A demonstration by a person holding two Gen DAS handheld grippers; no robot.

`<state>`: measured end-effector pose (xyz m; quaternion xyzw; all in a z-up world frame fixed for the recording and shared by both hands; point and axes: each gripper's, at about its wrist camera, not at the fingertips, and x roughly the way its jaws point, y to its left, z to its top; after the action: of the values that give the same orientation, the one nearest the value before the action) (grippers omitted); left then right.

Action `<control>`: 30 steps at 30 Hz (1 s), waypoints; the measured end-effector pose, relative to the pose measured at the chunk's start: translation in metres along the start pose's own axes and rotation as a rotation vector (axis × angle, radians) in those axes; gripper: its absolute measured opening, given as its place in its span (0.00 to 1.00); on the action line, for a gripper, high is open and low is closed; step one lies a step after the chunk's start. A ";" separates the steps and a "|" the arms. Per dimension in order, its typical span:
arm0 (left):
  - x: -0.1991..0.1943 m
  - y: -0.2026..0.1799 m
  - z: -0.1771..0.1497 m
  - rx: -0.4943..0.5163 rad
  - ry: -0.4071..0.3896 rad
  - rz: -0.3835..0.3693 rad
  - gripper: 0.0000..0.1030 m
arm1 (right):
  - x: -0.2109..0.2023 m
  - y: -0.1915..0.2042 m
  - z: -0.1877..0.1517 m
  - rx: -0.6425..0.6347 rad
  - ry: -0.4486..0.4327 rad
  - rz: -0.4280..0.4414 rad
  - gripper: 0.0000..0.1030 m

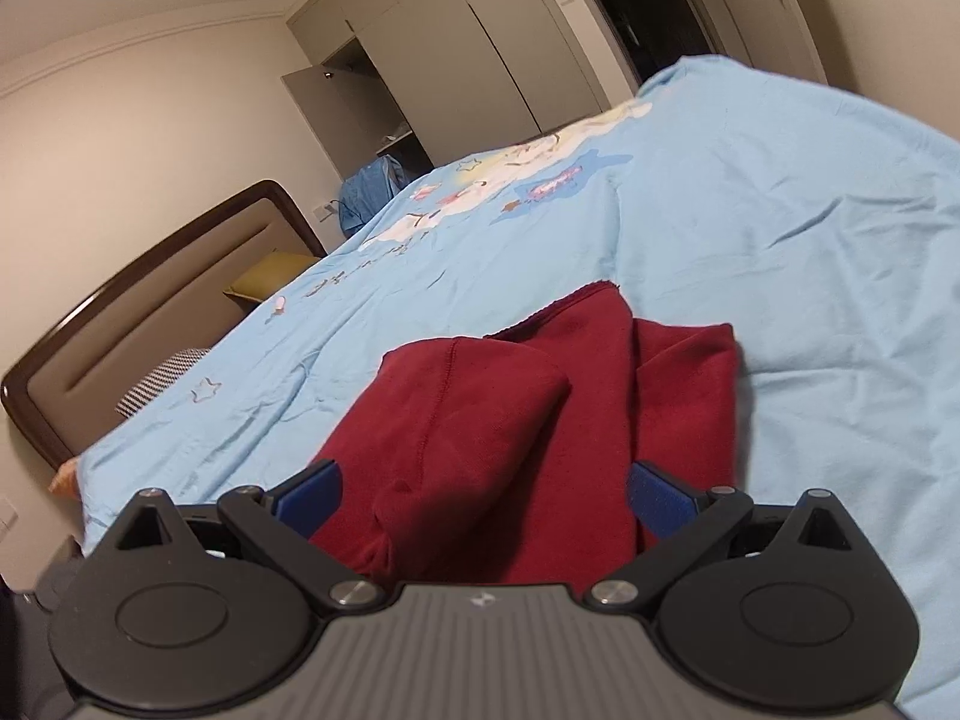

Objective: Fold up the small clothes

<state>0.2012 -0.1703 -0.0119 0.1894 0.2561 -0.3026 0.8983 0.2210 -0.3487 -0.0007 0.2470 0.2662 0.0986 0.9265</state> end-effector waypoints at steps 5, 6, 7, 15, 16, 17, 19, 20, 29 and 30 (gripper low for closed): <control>-0.014 0.034 0.013 -0.190 -0.077 0.001 0.14 | 0.005 -0.010 0.009 0.106 -0.008 0.047 1.00; -0.017 0.046 0.015 -0.247 -0.091 0.000 0.13 | 0.007 -0.014 0.010 0.140 -0.006 0.066 1.00; -0.020 0.057 0.017 -0.303 -0.101 0.000 0.13 | 0.008 -0.018 0.012 0.180 0.001 0.090 1.00; -0.027 0.118 0.026 -0.568 -0.121 0.013 0.12 | 0.040 -0.048 0.014 0.526 0.052 0.278 1.00; -0.027 0.121 0.026 -0.575 -0.121 0.017 0.12 | 0.045 -0.050 0.013 0.556 0.060 0.297 1.00; -0.028 0.122 0.026 -0.577 -0.122 0.018 0.12 | 0.051 -0.051 0.013 0.579 0.067 0.313 1.00; -0.030 0.121 0.026 -0.572 -0.122 0.016 0.12 | 0.063 -0.052 0.013 0.620 0.078 0.345 1.00; -0.031 0.119 0.026 -0.568 -0.121 0.014 0.12 | 0.070 -0.053 0.012 0.637 0.083 0.361 1.00; -0.039 0.102 0.020 -0.514 -0.106 -0.011 0.12 | 0.129 -0.070 0.000 0.880 0.081 0.495 1.00; -0.040 0.100 0.019 -0.509 -0.105 -0.015 0.12 | 0.133 -0.070 0.001 0.886 0.075 0.500 1.00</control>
<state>0.2440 -0.0872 0.0448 -0.0605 0.2783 -0.2446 0.9269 0.3363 -0.3670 -0.0949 0.6685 0.2482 0.2039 0.6708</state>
